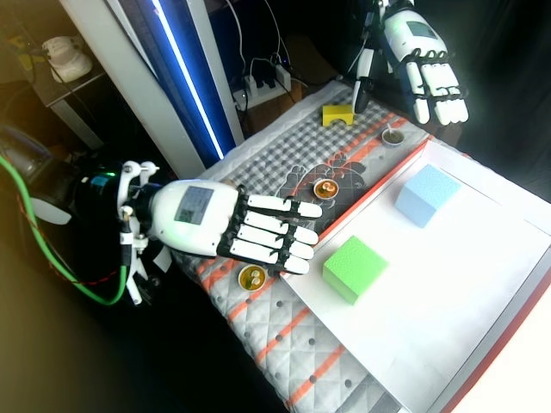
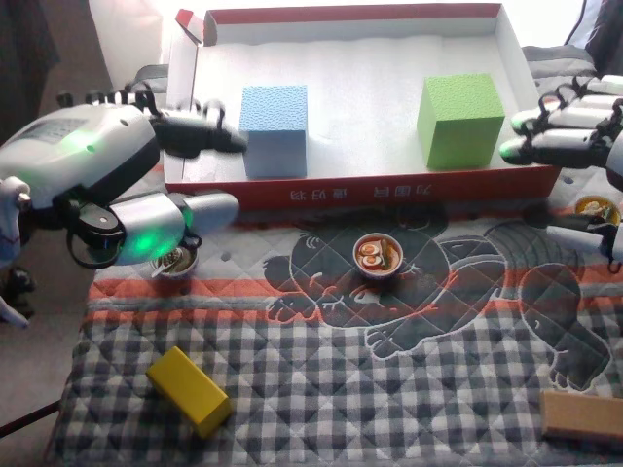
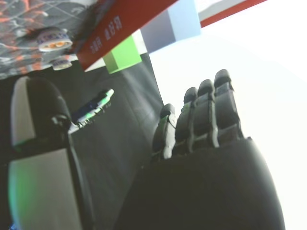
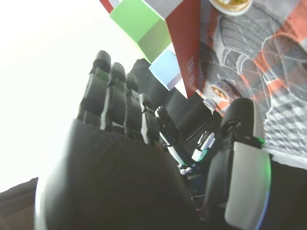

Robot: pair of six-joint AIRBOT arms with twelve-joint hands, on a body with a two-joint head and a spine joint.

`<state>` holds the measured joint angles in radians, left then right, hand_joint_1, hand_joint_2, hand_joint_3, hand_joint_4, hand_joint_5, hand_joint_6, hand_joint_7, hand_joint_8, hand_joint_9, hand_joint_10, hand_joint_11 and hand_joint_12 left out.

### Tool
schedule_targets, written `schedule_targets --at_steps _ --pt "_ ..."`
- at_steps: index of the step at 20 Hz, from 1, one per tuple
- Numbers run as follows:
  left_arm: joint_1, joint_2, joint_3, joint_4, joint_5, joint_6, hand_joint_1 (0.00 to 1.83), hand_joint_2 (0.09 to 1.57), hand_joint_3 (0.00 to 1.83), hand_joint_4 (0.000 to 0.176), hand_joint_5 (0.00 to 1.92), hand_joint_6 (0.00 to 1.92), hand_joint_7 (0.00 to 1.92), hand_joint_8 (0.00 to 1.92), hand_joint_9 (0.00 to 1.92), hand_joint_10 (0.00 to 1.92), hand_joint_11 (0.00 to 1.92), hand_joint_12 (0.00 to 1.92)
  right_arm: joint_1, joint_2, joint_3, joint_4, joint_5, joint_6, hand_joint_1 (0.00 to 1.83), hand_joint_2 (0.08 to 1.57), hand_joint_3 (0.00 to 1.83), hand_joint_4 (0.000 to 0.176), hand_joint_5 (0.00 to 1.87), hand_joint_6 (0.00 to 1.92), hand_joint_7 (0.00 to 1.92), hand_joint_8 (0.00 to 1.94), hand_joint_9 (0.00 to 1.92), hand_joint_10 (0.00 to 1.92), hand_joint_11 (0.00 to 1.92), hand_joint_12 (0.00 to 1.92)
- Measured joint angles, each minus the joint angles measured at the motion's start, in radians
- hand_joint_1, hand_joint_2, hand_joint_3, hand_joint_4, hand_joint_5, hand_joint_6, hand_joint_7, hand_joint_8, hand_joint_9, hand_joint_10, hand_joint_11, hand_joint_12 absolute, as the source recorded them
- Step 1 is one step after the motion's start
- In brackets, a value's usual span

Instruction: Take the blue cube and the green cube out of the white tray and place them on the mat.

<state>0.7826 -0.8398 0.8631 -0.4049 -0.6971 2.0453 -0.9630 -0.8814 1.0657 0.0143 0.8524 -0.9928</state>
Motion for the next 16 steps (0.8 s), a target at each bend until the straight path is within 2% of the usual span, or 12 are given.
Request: schedule_targets --at_steps 2,3,4,5,6,8,9,10,11,13,14,16 --pt "0.019 -0.01 0.001 -0.031 -0.003 0.002 0.7 1.26 0.0 0.078 0.72 0.0 0.59 0.0 0.64 0.04 0.1 1.21 0.001 -0.011 0.005 -0.002 -0.004 0.0 0.58 1.28 0.0 0.0 0.52 0.0 0.4 0.0 0.42 0.01 0.19 0.75" --pt "0.02 -0.016 0.01 -0.032 0.003 0.001 0.7 1.25 0.0 0.075 0.72 0.0 0.62 0.0 0.65 0.03 0.14 1.16 0.014 -0.021 0.013 -0.006 -0.012 0.0 0.6 1.27 0.0 0.0 0.5 0.0 0.39 0.0 0.41 0.0 0.17 0.75" --pt "0.013 -0.026 0.029 -0.034 0.014 0.001 0.72 1.19 0.0 0.088 0.64 0.0 0.59 0.0 0.64 0.01 0.21 1.07 0.031 -0.029 0.024 -0.006 -0.019 0.0 0.56 1.27 0.0 0.0 0.46 0.0 0.37 0.0 0.34 0.0 0.08 0.66" --pt "-0.017 -0.043 0.064 -0.05 0.038 0.002 0.7 1.17 0.0 0.079 0.58 0.0 0.54 0.0 0.61 0.0 0.2 1.04 0.06 -0.037 0.037 -0.007 -0.022 0.0 0.53 1.26 0.0 0.0 0.43 0.0 0.33 0.0 0.28 0.0 0.06 0.58" --pt "-0.062 -0.069 0.114 -0.066 0.06 0.003 0.63 1.14 0.0 0.114 0.51 0.0 0.48 0.0 0.58 0.0 0.13 1.05 0.093 -0.048 0.059 -0.007 -0.019 0.0 0.49 1.24 0.0 0.015 0.35 0.0 0.29 0.0 0.23 0.0 0.04 0.5" --pt "-0.148 -0.118 0.2 -0.08 0.092 0.003 0.6 1.1 0.0 0.155 0.37 0.0 0.35 0.0 0.43 0.0 0.01 0.94 0.157 -0.072 0.106 -0.003 -0.025 0.0 0.49 1.19 0.0 0.062 0.26 0.0 0.26 0.0 0.22 0.01 0.06 0.5" --pt "-0.179 -0.138 0.231 -0.084 0.11 0.004 0.61 1.05 0.0 0.162 0.31 0.0 0.28 0.0 0.33 0.0 0.0 0.82 0.187 -0.089 0.132 0.001 -0.04 0.0 0.49 1.13 0.01 0.066 0.21 0.0 0.21 0.0 0.21 0.0 0.01 0.59" --pt "-0.21 -0.16 0.266 -0.082 0.148 0.003 0.64 0.99 0.0 0.173 0.25 0.0 0.22 0.0 0.29 0.0 0.0 0.77 0.225 -0.117 0.169 0.001 -0.074 0.0 0.48 1.08 0.0 0.084 0.16 0.0 0.17 0.0 0.18 0.0 0.0 0.64" --pt "-0.246 -0.207 0.331 -0.106 0.235 0.021 0.75 0.88 0.0 0.176 0.14 0.0 0.14 0.0 0.23 0.0 0.0 0.65 0.274 -0.17 0.233 0.002 -0.158 0.0 0.43 1.0 0.0 0.095 0.1 0.0 0.11 0.0 0.15 0.0 0.0 0.62" --pt "-0.27 -0.235 0.37 -0.153 0.294 0.103 0.74 0.86 0.0 0.176 0.12 0.0 0.13 0.0 0.22 0.0 0.0 0.6 0.3 -0.201 0.274 -0.004 -0.218 0.0 0.42 0.97 0.0 0.106 0.08 0.0 0.08 0.0 0.12 0.0 0.0 0.54" --pt "-0.285 -0.254 0.395 -0.194 0.324 0.183 0.78 0.82 0.0 0.176 0.09 0.0 0.15 0.0 0.2 0.0 0.0 0.55 0.317 -0.224 0.301 -0.003 -0.262 0.0 0.43 0.95 0.0 0.102 0.04 0.0 0.06 0.0 0.07 0.01 0.0 0.39" --pt "-0.298 -0.275 0.422 -0.227 0.363 0.26 0.73 0.83 0.0 0.176 0.13 0.01 0.16 0.0 0.21 0.0 0.0 0.58 0.332 -0.242 0.325 -0.009 -0.309 0.0 0.44 0.94 0.0 0.104 0.03 0.0 0.06 0.0 0.05 0.01 0.0 0.32"
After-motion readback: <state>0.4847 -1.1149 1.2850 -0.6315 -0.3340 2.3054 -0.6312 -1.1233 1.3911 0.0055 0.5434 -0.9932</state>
